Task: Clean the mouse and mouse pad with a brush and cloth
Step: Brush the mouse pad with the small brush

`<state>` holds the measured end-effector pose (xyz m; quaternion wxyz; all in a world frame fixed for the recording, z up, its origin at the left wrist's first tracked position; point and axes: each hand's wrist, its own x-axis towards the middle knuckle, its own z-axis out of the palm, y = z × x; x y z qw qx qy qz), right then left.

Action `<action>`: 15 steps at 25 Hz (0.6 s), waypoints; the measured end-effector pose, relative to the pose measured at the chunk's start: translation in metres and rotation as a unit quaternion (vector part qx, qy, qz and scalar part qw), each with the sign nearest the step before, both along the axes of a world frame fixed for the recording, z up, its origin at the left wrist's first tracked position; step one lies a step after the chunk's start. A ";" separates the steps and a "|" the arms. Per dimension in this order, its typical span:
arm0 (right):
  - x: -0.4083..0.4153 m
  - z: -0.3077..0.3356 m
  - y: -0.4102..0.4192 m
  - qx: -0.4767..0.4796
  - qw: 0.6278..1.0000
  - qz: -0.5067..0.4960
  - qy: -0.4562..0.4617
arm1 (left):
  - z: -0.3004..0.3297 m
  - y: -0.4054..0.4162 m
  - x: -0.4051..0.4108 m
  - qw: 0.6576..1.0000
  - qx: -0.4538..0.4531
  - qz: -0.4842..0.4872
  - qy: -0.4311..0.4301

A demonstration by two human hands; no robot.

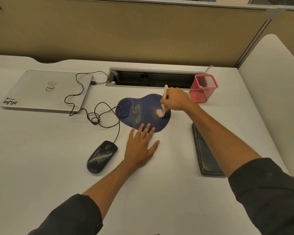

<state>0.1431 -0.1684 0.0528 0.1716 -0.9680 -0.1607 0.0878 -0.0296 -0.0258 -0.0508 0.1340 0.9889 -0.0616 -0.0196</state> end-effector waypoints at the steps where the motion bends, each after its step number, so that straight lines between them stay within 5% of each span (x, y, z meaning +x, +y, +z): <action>1: 0.002 0.004 0.001 0.000 1.000 0.005 -0.003 | 0.000 0.000 0.000 1.000 0.002 0.001 0.002; 11: -0.013 -0.004 0.011 0.047 0.997 0.057 -0.015 | 0.002 0.000 0.000 1.000 0.000 0.001 0.009; 15: -0.008 -0.006 -0.011 -0.024 0.999 0.020 -0.021 | 0.001 0.000 -0.001 1.000 0.004 0.001 -0.001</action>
